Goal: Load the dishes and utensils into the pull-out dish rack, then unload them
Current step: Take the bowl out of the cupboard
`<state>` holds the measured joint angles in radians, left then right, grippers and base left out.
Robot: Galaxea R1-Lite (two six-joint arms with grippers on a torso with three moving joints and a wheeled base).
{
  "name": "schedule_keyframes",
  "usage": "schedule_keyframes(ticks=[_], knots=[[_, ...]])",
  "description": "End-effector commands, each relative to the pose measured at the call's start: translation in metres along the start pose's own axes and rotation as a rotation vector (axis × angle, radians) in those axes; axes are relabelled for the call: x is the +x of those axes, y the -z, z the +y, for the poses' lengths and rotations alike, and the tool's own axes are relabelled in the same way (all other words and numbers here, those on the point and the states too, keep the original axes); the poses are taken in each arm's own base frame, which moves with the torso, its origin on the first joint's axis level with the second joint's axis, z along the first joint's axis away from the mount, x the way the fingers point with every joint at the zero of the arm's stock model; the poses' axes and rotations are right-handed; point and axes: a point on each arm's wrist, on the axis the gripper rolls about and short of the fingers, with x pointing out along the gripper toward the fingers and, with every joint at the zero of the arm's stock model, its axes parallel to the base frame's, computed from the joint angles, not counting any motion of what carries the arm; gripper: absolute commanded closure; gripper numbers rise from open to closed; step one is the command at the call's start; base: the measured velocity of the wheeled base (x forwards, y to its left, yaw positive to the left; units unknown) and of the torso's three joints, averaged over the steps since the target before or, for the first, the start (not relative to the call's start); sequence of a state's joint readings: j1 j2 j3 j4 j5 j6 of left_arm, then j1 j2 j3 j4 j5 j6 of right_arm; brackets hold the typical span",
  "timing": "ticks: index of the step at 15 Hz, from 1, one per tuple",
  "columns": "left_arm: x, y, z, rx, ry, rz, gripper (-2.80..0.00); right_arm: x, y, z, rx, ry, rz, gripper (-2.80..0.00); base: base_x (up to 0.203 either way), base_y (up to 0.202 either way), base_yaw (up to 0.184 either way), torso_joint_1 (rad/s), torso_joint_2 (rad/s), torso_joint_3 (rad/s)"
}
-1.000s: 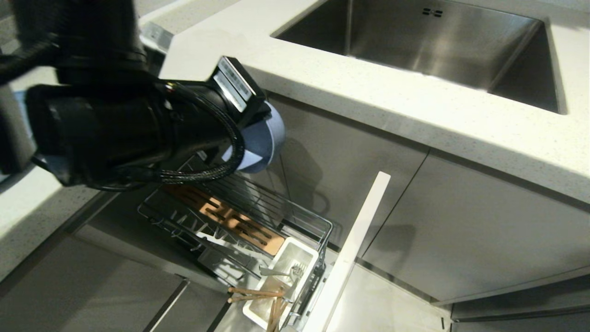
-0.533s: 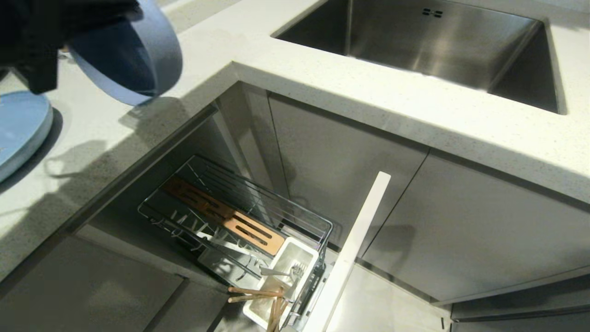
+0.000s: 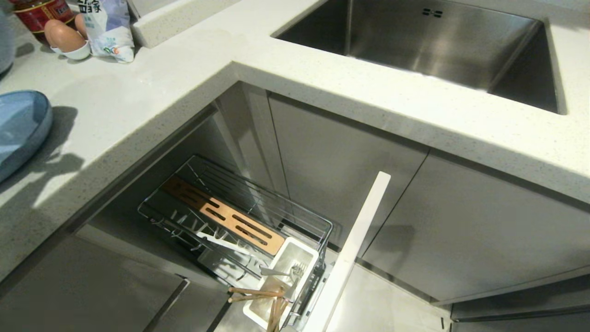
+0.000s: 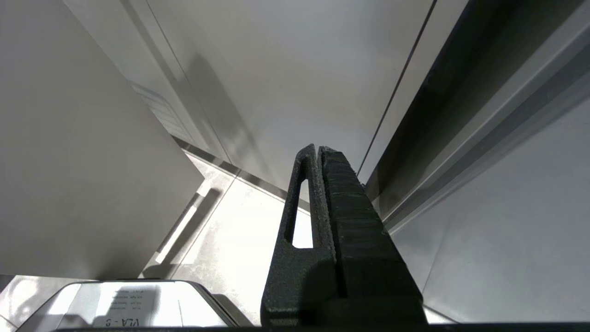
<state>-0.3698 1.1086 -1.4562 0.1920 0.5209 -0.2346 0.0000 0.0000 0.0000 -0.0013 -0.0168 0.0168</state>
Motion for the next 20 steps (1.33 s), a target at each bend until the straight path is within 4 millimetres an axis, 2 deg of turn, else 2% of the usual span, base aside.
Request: schedule_keyframes(ticks=[1,5,11,20], knots=[[-0.009,-0.010,0.012,0.043,-0.099,0.027,0.00,0.000,0.000,0.000,0.000,0.000,0.000,0.00,0.000,0.000,0.000,0.000,0.00,0.000],[-0.027,-0.012,0.028,0.160,-0.242,0.226,0.00,0.000,0.000,0.000,0.000,0.000,0.001,0.00,0.000,0.000,0.000,0.000,0.00,0.000],[-0.023,0.008,0.035,0.281,-0.366,0.535,0.00,0.000,0.000,0.000,0.000,0.000,0.000,0.00,0.000,0.000,0.000,0.000,0.00,0.000],[-0.001,0.016,0.032,0.292,-0.373,0.612,0.00,0.000,0.000,0.000,0.000,0.000,0.001,0.00,0.000,0.000,0.000,0.000,0.00,0.000]])
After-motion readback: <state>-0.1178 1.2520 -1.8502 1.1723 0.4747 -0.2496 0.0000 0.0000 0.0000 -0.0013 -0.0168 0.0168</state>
